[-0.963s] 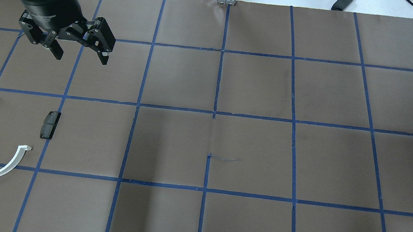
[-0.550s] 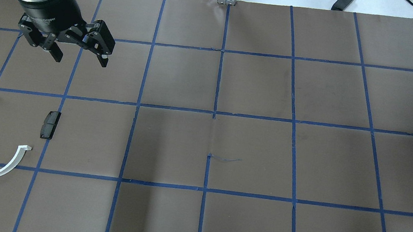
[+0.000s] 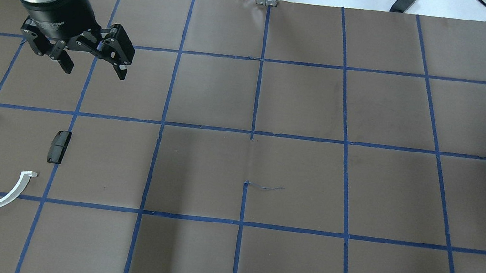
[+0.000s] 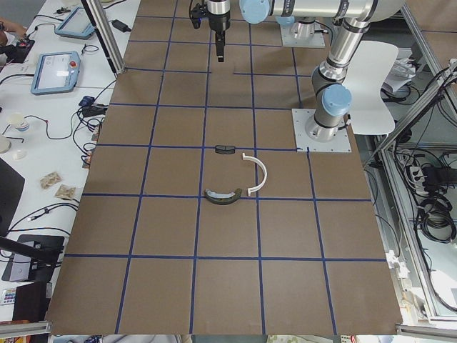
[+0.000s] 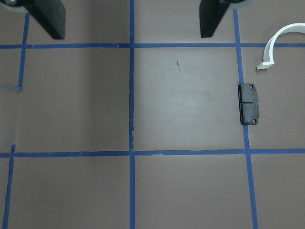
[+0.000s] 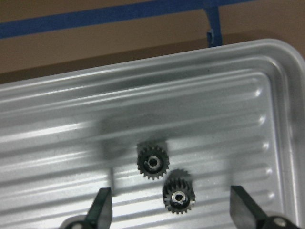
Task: Place bearing gear from tray to pile
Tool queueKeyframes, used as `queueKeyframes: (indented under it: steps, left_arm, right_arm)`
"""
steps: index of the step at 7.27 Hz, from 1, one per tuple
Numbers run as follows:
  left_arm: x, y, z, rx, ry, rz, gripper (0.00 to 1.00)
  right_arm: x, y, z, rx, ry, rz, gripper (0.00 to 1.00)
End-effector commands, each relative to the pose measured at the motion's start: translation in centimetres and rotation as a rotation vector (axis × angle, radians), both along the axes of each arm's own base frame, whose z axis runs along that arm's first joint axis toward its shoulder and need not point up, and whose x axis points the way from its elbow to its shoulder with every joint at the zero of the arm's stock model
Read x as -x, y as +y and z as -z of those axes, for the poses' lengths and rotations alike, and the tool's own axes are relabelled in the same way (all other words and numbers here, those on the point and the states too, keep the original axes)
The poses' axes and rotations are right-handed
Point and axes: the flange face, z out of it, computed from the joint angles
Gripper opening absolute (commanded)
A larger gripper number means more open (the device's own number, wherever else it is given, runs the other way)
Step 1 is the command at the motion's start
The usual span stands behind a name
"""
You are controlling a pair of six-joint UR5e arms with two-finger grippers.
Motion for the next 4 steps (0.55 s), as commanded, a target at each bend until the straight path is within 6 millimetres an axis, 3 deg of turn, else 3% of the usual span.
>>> queueKeyframes:
  steps: [1, 2, 3, 4]
  left_arm:
    - [0.06, 0.01, -0.05, 0.001, 0.000, -0.003, 1.00]
    - [0.06, 0.02, 0.03, 0.000, 0.000, -0.003, 1.00]
    - [0.06, 0.01, -0.05, 0.001, 0.000, -0.003, 1.00]
    - [-0.01, 0.01, 0.03, 0.000, 0.000, -0.003, 1.00]
  right_arm:
    - [0.05, -0.02, -0.08, 0.002, 0.004, 0.009, 0.44]
    - [0.02, 0.02, -0.01, -0.001, 0.004, 0.008, 0.22]
    - [0.03, 0.05, 0.01, -0.004, 0.004, 0.009, 0.11]
    - [0.05, 0.15, -0.16, -0.011, 0.009, 0.010, 0.07]
